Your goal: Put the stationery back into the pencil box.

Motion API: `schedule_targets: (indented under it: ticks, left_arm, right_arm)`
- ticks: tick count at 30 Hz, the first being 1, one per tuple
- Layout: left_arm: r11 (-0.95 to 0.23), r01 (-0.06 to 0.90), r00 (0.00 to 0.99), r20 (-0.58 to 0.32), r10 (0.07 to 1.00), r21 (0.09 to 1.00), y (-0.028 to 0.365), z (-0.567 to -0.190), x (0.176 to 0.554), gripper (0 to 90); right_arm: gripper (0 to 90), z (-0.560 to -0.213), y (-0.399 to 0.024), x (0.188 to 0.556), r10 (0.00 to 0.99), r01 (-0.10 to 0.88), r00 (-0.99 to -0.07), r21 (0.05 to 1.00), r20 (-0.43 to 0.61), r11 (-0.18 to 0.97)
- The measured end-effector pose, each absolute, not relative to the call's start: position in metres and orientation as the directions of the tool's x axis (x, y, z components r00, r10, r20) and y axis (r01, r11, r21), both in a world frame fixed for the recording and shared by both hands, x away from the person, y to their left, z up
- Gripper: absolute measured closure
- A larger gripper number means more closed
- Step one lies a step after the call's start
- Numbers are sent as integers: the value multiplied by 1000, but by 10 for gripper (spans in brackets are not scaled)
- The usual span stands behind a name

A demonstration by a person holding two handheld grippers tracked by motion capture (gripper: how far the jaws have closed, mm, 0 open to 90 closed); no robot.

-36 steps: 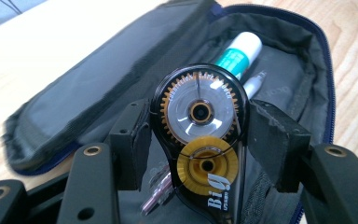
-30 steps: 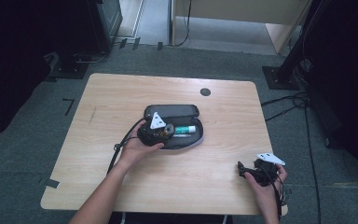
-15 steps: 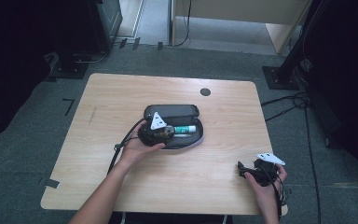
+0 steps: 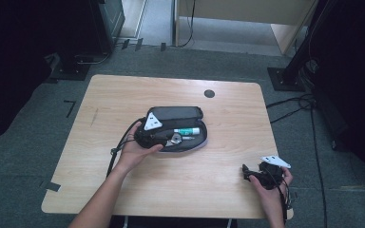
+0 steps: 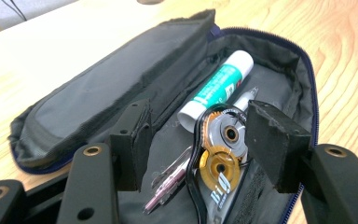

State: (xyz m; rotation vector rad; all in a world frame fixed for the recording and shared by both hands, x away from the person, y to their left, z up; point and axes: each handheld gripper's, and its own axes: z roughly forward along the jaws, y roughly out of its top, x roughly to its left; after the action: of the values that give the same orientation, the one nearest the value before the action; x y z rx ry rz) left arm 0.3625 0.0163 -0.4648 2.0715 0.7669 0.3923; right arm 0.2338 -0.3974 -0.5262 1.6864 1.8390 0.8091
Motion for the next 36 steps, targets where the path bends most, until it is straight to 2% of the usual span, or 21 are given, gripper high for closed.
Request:
schedule_targets:
  ticks: [4,11,17,19,36]
  left_arm:
    - [-400,386,741,-22,671,831,27,-460,361,355]
    - [-345,409,697,-46,715,845,42,-452,356,156]
    - [-292,424,667,-77,741,857,59,-446,353,85]
    - [-293,426,675,-85,733,856,63,-446,352,8]
    - [-248,470,621,-117,775,847,105,-456,330,0]
  right_arm:
    - [51,-526,-397,234,995,690,-96,722,23,50]
    - [50,-526,-397,234,995,690,-96,722,23,50]
    - [50,-526,-397,234,995,690,-96,722,22,50]
    - [50,-526,-397,234,995,690,-96,722,23,50]
    - [50,-526,-397,234,995,691,-94,721,24,48]
